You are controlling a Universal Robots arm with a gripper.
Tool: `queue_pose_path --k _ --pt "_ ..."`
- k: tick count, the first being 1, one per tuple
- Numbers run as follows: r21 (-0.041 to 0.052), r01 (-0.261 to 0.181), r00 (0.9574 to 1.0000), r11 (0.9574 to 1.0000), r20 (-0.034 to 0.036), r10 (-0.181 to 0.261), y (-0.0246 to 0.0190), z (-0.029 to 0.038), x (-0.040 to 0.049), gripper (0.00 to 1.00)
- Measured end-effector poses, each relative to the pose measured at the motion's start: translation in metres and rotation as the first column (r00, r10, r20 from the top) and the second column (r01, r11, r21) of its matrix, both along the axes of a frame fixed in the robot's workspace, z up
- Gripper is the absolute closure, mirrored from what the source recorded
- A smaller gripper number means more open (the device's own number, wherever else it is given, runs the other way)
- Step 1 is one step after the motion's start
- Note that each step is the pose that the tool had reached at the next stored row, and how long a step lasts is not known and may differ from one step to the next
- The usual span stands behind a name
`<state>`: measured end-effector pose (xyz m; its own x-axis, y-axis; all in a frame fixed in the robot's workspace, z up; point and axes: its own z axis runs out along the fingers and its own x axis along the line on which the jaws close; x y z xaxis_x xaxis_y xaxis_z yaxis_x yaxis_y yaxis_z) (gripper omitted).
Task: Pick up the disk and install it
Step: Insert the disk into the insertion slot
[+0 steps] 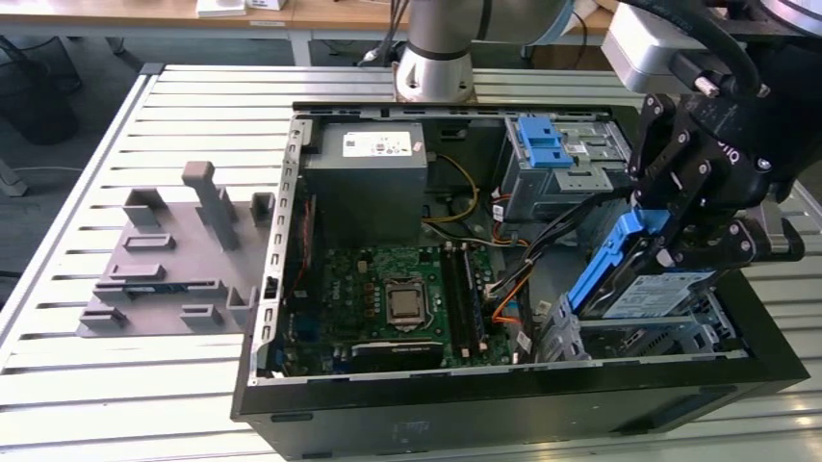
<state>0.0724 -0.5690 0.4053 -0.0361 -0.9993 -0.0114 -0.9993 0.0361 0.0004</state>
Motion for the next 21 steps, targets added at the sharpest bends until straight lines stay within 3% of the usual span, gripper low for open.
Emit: queue_pose_path --k 21 --pt "-0.0032 0.000 1.0000 1.0000 0.0000 0.000 0.0000 -0.0101 0.0000 0.64"
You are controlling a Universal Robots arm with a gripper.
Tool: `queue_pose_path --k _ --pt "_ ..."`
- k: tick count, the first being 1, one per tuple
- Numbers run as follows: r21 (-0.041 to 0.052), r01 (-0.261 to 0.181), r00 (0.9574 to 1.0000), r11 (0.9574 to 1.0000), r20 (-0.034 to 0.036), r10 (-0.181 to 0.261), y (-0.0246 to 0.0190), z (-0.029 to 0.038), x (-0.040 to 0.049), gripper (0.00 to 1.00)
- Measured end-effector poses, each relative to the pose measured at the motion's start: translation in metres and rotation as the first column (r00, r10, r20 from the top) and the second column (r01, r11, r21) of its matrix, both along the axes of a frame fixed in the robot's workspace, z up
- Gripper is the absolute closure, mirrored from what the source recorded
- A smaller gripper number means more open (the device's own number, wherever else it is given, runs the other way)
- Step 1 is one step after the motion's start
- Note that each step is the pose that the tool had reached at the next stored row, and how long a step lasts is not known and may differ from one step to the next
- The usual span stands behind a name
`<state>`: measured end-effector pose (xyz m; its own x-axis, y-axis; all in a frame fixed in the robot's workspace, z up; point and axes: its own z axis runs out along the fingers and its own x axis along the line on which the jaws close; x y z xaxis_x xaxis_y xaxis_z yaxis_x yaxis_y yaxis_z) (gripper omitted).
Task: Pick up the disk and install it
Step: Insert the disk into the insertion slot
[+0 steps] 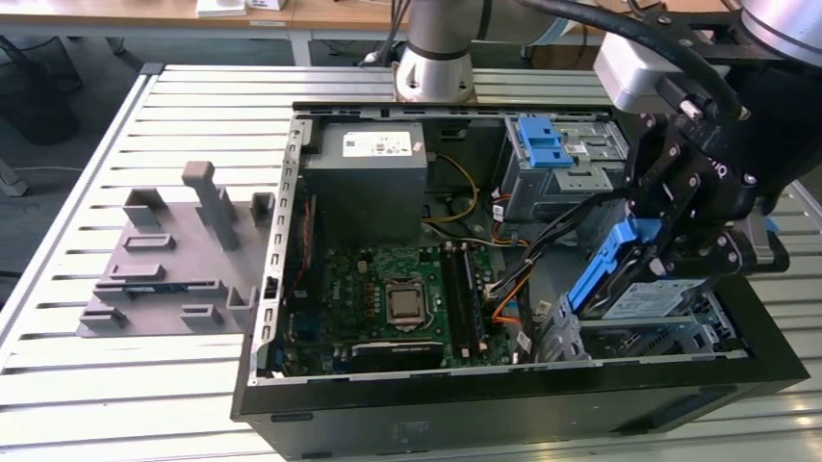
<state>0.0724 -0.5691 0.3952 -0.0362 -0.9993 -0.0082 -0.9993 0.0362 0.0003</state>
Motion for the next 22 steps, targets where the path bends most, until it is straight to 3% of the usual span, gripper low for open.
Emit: queue_pose_path --k 22 --pt "-0.0042 0.000 1.0000 1.0000 0.0000 0.000 0.0000 -0.0106 0.0000 0.64"
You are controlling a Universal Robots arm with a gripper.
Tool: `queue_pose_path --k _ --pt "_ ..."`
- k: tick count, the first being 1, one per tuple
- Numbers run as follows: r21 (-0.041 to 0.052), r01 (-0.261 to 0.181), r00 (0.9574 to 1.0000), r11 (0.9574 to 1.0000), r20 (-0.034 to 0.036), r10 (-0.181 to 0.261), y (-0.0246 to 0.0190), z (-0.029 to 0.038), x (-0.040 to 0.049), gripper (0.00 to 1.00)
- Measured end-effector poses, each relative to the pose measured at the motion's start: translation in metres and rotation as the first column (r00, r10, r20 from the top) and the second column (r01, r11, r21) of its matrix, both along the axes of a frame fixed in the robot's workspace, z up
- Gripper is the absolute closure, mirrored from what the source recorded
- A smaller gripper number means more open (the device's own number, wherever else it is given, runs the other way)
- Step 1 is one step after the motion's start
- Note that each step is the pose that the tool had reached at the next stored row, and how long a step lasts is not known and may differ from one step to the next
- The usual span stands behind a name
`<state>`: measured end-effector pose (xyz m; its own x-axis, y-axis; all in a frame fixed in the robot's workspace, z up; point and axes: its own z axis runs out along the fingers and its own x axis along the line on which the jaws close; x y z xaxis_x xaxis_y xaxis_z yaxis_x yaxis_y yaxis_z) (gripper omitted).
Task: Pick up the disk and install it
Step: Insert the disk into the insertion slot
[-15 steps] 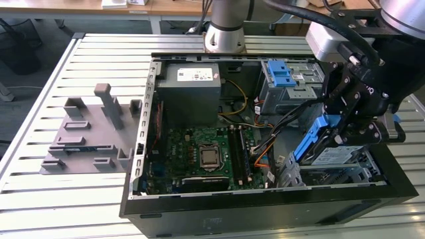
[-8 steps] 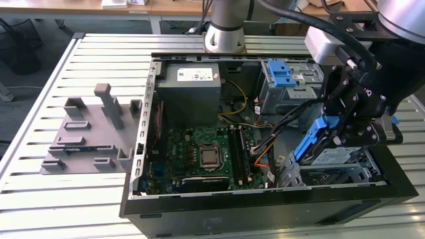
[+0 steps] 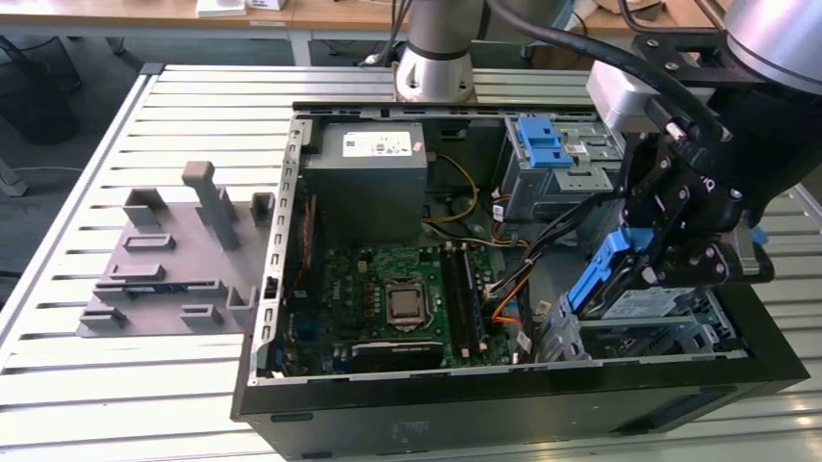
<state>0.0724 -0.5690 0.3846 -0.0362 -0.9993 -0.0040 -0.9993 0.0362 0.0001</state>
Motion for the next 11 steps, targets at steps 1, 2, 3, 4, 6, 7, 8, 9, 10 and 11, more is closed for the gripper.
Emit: queue_pose_path --k 1,2,3,4,6,7,8,9,10,11 --pt "-0.0002 0.000 1.0000 1.0000 0.0000 0.000 0.0000 -0.0005 0.0000 0.64" --pt "-0.0004 0.000 1.0000 1.0000 0.0000 0.000 0.0000 -0.0010 0.0000 0.64" --pt "-0.0006 0.000 1.0000 1.0000 0.0000 0.000 0.0000 -0.0014 0.0000 0.64" --pt "-0.0007 0.000 1.0000 1.0000 0.0000 0.000 0.0000 -0.0019 0.0000 0.64" --pt "-0.0010 0.000 1.0000 1.0000 0.0000 0.000 0.0000 -0.0029 0.0000 0.64" --pt "-0.0010 0.000 1.0000 1.0000 0.0000 0.000 0.0000 -0.0033 0.0000 0.64" --pt "-0.0010 0.000 1.0000 1.0000 0.0000 0.000 0.0000 -0.0038 0.0000 0.64" --pt "-0.0010 0.000 1.0000 1.0000 0.0000 0.000 0.0000 -0.0043 0.0000 0.64" --pt "-0.0010 0.000 1.0000 1.0000 0.0000 0.000 0.0000 -0.0047 0.0000 0.64" --pt "-0.0010 0.000 1.0000 1.0000 0.0000 0.000 0.0000 -0.0052 0.0000 0.64"
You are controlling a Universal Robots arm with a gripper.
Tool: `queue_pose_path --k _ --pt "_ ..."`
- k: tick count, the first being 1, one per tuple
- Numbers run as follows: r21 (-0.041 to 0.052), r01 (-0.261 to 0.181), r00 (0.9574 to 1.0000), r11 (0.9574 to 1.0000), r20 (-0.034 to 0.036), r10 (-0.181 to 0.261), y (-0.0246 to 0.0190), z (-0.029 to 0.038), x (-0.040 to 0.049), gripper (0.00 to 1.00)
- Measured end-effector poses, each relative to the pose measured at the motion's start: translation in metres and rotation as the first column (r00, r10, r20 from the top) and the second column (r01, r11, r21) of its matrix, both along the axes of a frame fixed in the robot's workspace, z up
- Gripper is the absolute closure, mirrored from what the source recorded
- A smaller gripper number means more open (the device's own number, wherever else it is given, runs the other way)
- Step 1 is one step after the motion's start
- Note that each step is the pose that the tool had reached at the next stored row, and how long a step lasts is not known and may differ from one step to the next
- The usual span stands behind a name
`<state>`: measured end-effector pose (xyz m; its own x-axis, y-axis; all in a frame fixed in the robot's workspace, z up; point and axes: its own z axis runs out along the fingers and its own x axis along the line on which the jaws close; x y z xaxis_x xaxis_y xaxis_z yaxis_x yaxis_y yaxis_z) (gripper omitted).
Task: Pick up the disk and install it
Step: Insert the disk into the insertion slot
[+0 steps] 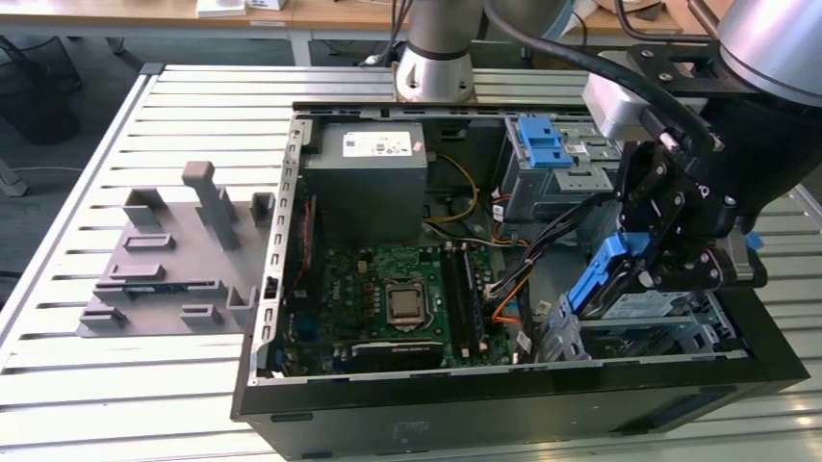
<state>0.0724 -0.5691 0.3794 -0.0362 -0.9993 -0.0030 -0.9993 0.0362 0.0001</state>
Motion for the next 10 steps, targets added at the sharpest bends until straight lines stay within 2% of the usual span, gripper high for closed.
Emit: queue_pose_path --k 10 --pt "-0.0001 0.000 1.0000 1.0000 0.0000 0.000 0.0000 -0.0008 0.0000 0.64"
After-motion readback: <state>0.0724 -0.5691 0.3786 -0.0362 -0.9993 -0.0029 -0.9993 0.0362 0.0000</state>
